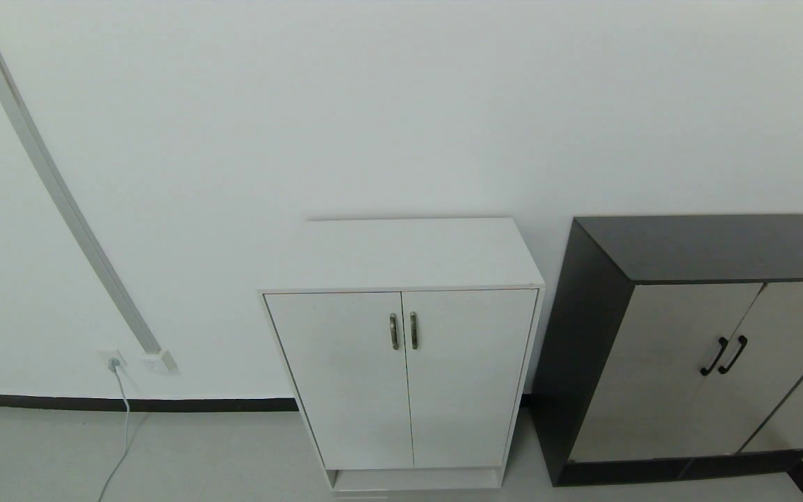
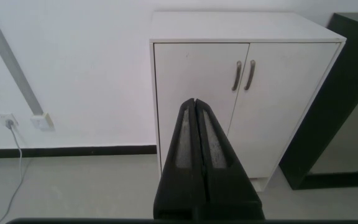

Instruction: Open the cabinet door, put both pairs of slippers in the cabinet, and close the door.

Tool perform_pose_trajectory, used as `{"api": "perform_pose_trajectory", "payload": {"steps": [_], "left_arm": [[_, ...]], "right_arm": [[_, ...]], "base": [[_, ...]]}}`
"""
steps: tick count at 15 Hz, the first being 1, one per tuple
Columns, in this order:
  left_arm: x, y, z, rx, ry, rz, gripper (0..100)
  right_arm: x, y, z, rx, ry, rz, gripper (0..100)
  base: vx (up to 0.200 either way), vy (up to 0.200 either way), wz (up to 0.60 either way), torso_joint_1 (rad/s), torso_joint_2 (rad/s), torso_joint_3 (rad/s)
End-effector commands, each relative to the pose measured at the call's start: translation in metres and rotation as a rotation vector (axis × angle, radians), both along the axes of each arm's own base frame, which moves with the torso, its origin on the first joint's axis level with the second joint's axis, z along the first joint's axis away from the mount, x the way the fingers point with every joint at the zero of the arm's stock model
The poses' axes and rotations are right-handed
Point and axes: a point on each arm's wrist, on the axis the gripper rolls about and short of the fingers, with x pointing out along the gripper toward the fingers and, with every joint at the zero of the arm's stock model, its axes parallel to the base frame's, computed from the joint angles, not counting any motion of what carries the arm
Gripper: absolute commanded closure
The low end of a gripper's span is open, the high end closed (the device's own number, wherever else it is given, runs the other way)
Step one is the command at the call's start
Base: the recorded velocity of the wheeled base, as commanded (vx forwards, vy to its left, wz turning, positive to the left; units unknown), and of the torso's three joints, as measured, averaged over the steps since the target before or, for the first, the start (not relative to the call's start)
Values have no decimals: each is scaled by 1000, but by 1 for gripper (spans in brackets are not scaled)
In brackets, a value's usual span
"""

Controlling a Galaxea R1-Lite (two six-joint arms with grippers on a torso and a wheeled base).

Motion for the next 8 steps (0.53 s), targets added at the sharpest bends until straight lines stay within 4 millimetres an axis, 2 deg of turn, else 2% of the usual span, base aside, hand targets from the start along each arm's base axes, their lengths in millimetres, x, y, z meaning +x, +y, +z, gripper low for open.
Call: {"api": "perform_pose_trajectory", "payload": {"steps": [1,8], "left_arm": [[0,0,0,0,0,1,100],[0,0,0,0,1,1,100]], "right_arm": [[0,0,0,0,1,0,100],[0,0,0,-8,4,3,100]], "base": [[0,0,0,0,0,0],[0,0,0,0,0,0]]}}
